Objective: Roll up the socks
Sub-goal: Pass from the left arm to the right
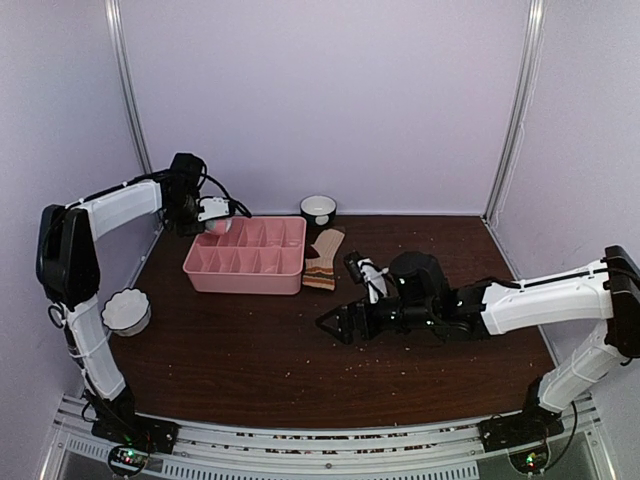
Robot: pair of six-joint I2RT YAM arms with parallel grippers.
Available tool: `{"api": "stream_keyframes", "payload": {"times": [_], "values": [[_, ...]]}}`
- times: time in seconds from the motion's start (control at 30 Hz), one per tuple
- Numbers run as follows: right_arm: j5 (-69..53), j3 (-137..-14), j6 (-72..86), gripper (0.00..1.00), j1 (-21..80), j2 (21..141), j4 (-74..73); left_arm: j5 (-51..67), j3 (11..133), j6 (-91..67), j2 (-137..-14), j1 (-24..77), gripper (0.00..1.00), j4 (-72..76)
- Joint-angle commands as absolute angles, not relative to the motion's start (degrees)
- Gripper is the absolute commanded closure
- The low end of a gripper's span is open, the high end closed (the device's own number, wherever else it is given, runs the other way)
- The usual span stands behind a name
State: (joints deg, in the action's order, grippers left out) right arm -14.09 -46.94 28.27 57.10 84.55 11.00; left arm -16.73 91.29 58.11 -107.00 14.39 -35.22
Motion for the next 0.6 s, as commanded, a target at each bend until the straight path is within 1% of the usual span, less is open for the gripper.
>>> {"api": "stream_keyframes", "payload": {"times": [0.0, 0.1, 0.2, 0.3, 0.5, 0.57], "values": [[-7.5, -44.8, 27.7, 0.00, 56.9, 82.3, 8.4, -22.9, 97.6, 61.9, -111.7, 11.6, 1.00, -29.6], [-3.9, -43.9, 27.7, 0.00, 56.9, 80.6, 7.7, -25.9, 98.3, 64.2, -114.0, 10.7, 1.00, -27.2], [-3.3, -43.6, 27.1, 0.00, 56.9, 79.6, 7.4, -30.7, 95.7, 70.5, -115.5, 10.6, 1.00, -19.8], [-3.6, -43.6, 27.0, 0.00, 56.9, 79.8, 7.1, -33.3, 94.7, 75.7, -116.8, 10.6, 1.00, -15.9], [-4.2, -41.5, 28.5, 0.00, 56.9, 80.2, 9.7, -35.3, 92.0, 82.2, -117.3, 11.1, 1.00, -10.8], [-4.2, -41.1, 28.8, 0.00, 56.9, 80.3, 10.1, -35.1, 91.6, 82.2, -117.4, 11.2, 1.00, -10.7]]}}
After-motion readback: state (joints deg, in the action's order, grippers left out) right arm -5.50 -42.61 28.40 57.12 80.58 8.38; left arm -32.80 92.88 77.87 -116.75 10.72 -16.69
